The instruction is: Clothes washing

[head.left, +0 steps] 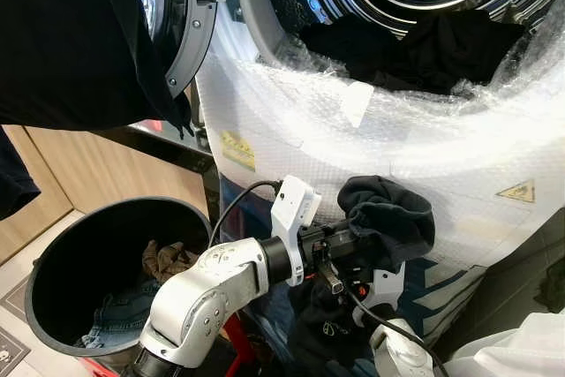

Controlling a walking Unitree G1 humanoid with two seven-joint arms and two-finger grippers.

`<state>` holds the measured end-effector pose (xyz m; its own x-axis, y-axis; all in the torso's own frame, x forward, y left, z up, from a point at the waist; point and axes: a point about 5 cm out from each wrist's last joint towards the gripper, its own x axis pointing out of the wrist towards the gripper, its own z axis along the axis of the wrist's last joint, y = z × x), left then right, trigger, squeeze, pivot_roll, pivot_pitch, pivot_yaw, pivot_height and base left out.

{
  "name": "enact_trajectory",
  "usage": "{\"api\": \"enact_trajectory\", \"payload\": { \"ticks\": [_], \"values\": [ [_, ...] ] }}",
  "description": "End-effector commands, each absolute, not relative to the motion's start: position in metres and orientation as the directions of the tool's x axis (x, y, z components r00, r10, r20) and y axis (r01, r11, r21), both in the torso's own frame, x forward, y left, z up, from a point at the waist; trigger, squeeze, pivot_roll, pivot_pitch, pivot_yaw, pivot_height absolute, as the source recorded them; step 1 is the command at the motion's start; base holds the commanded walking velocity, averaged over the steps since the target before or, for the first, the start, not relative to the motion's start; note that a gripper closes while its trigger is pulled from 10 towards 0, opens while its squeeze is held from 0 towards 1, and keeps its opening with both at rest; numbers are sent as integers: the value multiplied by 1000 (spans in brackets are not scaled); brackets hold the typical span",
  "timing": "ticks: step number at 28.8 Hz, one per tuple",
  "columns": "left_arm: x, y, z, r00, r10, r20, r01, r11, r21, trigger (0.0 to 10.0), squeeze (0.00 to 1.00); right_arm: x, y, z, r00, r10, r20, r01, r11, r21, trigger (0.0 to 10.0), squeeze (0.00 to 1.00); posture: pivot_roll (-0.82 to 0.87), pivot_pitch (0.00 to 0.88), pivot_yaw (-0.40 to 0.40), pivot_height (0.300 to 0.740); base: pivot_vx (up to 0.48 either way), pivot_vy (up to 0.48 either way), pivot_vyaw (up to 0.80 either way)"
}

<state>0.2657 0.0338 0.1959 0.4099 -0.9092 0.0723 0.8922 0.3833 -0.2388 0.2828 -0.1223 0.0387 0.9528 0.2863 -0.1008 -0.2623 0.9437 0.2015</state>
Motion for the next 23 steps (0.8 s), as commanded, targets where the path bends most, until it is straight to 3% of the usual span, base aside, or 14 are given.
{"api": "enact_trajectory", "payload": {
  "ticks": [1, 22, 23],
  "values": [
    [262, 32, 207, 383, -917, 109, 913, 357, -198, 0, 0, 282, -127, 37, 960, 260, -101, -235, 949, 212, 0, 0, -26, 41, 2, 740, 0, 0, 0],
    [271, 36, 209, 442, -890, 109, 889, 419, -182, 0, 0, 268, -134, 48, 937, 348, -23, -333, 912, 238, 0, 0, -49, 84, -1, 740, 0, 0, 0],
    [272, 37, 209, 444, -889, 109, 889, 421, -182, 667, 0, 268, -135, 48, 938, 347, -22, -332, 913, 236, 0, 0, -51, 86, -1, 740, 0, 0, 0]
  ]
}}
